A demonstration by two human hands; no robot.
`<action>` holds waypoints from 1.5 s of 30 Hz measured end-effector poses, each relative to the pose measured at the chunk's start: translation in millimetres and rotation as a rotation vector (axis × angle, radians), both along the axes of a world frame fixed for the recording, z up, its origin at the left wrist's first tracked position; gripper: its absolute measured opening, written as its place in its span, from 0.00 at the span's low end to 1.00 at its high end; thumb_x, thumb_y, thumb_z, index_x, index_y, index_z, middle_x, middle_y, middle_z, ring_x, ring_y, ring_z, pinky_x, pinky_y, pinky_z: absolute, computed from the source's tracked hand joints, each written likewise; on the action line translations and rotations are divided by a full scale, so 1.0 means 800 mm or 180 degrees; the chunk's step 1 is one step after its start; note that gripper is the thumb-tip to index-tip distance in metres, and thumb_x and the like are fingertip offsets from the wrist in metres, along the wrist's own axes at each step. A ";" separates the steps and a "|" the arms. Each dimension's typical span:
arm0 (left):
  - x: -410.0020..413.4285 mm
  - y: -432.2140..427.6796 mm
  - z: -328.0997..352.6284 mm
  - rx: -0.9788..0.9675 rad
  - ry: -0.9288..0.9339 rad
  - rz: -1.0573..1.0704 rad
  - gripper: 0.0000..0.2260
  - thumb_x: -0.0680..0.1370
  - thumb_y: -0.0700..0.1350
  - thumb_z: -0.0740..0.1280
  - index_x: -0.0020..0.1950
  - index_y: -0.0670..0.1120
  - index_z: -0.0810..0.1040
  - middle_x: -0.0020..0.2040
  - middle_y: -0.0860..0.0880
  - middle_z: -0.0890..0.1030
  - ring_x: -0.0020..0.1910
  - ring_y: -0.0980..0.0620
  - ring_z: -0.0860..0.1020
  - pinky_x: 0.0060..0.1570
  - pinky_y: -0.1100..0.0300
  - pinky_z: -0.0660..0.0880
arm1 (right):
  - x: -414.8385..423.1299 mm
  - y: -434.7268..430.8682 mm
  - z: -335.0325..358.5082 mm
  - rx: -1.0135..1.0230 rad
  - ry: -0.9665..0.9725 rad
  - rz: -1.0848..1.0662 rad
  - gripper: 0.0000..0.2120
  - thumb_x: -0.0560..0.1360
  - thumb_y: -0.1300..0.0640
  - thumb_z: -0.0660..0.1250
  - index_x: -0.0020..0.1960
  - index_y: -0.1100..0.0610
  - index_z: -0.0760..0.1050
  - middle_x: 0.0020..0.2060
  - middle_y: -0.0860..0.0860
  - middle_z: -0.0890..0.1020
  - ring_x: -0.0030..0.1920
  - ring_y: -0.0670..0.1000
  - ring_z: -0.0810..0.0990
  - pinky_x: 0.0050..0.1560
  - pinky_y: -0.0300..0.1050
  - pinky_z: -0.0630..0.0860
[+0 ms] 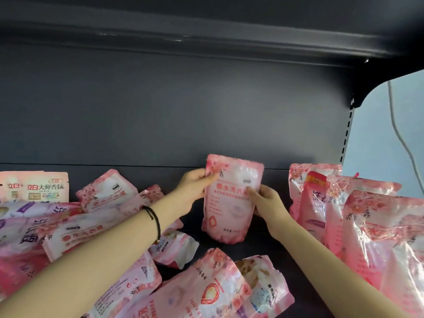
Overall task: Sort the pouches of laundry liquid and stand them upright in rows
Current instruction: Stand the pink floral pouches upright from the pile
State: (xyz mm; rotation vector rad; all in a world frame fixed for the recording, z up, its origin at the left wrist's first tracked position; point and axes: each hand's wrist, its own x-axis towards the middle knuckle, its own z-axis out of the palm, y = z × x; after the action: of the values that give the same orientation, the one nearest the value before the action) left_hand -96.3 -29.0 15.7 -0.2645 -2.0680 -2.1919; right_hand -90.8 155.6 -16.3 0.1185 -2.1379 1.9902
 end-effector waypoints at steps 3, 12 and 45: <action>-0.008 0.007 -0.013 0.0009 -0.0081 0.0039 0.10 0.78 0.41 0.67 0.58 0.41 0.79 0.52 0.45 0.83 0.49 0.50 0.82 0.49 0.58 0.79 | -0.004 0.004 -0.003 -0.0114 0.0067 -0.0311 0.08 0.79 0.61 0.63 0.46 0.53 0.80 0.45 0.50 0.84 0.47 0.49 0.82 0.48 0.46 0.79; -0.020 0.021 -0.018 -0.0332 0.0142 0.0237 0.05 0.78 0.42 0.67 0.52 0.42 0.81 0.47 0.48 0.84 0.47 0.50 0.83 0.38 0.63 0.79 | -0.018 0.004 0.009 0.0142 0.0289 -0.1320 0.06 0.77 0.60 0.64 0.53 0.56 0.76 0.51 0.54 0.80 0.50 0.55 0.80 0.47 0.47 0.78; 0.240 -0.144 -0.036 -0.4935 0.1954 -0.0513 0.16 0.74 0.66 0.58 0.56 0.62 0.74 0.47 0.60 0.76 0.49 0.59 0.74 0.46 0.59 0.72 | 0.214 -0.076 0.038 0.4741 0.1229 0.1864 0.12 0.74 0.48 0.69 0.56 0.47 0.77 0.48 0.39 0.77 0.49 0.41 0.76 0.51 0.36 0.73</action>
State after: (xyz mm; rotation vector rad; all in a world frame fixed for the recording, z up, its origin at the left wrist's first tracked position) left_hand 95.3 -143.8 -13.4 -1.0097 -2.7346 0.0140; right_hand 80.1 94.7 14.1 1.2780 -2.8792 -0.0023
